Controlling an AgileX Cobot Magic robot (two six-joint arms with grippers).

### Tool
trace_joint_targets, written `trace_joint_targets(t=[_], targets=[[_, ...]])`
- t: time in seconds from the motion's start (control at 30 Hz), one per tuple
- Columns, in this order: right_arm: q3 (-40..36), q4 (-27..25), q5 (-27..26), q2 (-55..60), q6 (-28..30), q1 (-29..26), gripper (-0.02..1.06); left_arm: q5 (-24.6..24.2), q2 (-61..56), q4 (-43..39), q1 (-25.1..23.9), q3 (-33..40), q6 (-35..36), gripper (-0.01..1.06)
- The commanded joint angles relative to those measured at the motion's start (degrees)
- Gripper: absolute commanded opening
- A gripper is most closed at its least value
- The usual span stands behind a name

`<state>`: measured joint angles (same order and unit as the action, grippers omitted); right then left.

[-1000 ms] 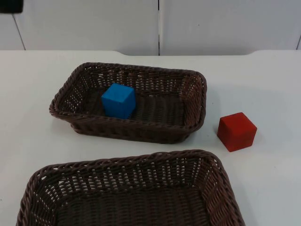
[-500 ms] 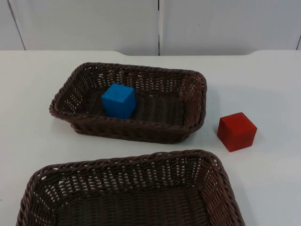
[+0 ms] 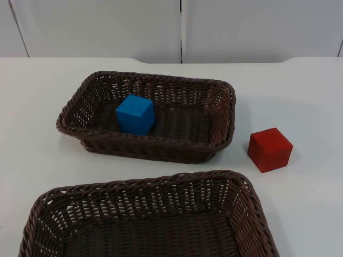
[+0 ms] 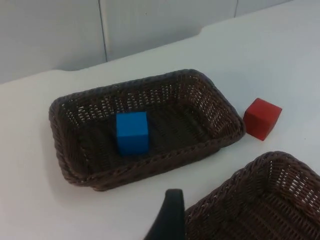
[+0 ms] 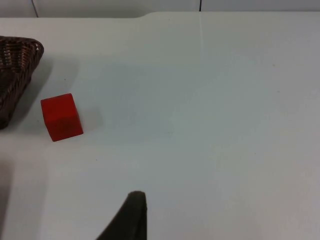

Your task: Pick up one cube with the left hand and place it into the upper basket. Pick up one cube with the right hand and place it into the lower basket.

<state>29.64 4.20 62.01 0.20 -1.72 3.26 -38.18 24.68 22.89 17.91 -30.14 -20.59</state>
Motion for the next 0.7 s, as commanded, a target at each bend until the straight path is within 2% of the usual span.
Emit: trace_joint_targets(t=[0.0,0.67], targets=[[-0.1,-0.1,-0.2,-0.2,0.0,-0.1,1.05,0.8,-0.7,-0.6,0.4,0.3,-0.1,0.77],[-0.1,-0.9,-0.4,-0.2,0.0,-0.1,1.05,0.7,-0.7,-1.1,0.4,0.3,0.4,0.77]])
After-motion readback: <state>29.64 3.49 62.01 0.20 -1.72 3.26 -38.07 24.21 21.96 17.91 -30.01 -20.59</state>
